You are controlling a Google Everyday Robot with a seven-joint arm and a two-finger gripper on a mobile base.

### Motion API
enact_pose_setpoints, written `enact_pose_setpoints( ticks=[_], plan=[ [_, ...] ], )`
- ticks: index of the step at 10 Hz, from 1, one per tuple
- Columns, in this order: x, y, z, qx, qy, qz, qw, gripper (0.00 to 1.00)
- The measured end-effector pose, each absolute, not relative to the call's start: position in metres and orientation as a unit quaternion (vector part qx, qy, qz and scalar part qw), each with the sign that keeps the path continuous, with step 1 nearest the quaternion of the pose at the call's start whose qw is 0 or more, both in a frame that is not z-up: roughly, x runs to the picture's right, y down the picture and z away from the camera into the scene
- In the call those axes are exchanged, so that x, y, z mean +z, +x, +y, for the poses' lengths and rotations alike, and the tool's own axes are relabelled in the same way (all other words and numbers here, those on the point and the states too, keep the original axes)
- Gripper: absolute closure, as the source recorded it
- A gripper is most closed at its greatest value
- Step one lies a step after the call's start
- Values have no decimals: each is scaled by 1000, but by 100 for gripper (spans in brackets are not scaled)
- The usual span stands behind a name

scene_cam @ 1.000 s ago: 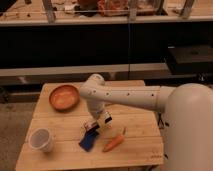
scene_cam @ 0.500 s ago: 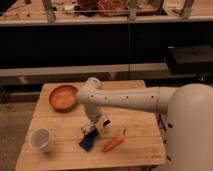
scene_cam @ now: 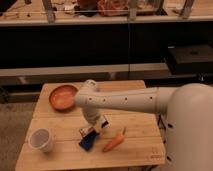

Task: Place the eraser on the white sponge

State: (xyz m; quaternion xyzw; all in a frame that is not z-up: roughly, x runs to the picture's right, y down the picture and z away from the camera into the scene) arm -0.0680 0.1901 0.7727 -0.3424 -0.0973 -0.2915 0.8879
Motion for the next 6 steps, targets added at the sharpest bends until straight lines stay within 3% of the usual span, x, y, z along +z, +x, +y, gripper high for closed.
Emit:
enact_pose_setpoints(
  ticks=[6],
  plan=[
    [767,-76,195,-301,-334,-103,888,90]
  ],
)
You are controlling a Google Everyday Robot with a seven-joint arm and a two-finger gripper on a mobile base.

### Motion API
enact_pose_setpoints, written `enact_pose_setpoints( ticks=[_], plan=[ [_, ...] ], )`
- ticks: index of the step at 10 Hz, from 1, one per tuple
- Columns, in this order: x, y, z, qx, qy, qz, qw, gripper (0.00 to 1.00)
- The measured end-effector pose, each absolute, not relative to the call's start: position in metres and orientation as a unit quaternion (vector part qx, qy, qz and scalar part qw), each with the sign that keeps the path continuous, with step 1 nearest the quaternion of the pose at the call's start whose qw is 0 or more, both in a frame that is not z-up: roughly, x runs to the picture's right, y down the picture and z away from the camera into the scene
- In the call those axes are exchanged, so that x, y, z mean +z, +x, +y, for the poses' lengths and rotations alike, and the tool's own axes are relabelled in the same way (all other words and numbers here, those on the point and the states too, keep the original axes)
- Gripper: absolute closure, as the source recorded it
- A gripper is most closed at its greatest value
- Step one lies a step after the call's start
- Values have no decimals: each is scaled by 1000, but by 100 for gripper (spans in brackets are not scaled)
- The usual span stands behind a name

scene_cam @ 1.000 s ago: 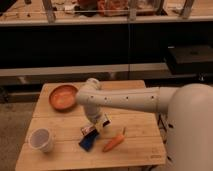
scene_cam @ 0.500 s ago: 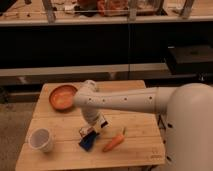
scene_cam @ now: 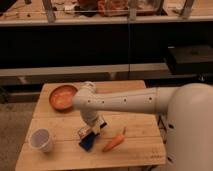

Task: Place the eraser on the white sponge

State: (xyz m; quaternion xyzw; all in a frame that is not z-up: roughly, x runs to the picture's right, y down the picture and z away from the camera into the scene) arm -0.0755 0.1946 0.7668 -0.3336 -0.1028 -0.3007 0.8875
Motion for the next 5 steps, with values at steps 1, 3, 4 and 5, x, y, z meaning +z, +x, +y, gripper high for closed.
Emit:
enact_pose_setpoints(
  ticks=[1,3,4,5],
  plan=[
    [766,-77,195,-301,-332,-104,888,85],
    [764,-78,197,-304,-329,-106,888,66],
    [763,-80,198,-306,-327,-108,888,59],
    [763,-81,198,-306,-327,-108,888,54]
  ],
)
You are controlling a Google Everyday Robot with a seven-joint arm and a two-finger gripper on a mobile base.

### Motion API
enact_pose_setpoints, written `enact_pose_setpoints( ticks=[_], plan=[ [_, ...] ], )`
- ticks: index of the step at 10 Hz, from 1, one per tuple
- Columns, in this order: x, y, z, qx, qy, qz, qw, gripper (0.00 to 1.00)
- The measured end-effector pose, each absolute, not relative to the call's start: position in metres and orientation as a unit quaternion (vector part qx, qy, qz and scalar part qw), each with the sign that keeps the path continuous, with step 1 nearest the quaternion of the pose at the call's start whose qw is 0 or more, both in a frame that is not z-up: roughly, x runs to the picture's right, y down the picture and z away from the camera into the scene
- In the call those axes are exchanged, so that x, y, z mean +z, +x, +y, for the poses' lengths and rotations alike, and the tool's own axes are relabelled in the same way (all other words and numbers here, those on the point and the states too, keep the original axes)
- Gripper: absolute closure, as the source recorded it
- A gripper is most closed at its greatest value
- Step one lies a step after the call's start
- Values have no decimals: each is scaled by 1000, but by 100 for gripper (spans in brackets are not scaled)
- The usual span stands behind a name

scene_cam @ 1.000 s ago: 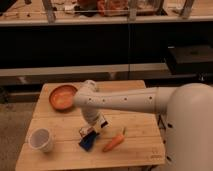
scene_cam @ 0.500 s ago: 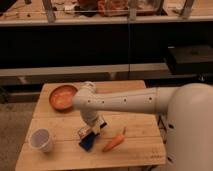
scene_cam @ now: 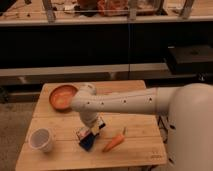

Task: Place the eraser on the white sponge

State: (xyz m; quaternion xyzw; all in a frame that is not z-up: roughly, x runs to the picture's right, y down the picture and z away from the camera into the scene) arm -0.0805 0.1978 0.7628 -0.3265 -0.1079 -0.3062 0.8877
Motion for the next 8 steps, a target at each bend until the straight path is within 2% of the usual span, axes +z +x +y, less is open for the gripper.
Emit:
enact_pose_setpoints(
  ticks=[2,3,7,8],
  plan=[
    [763,-81,198,-307,-325,-109,888,36],
    [762,-82,198,-308,-324,-112,887,33],
    [763,-83,198,-310,-319,-115,888,33],
    [763,-83,197,-310,-318,-115,889,30]
  ],
)
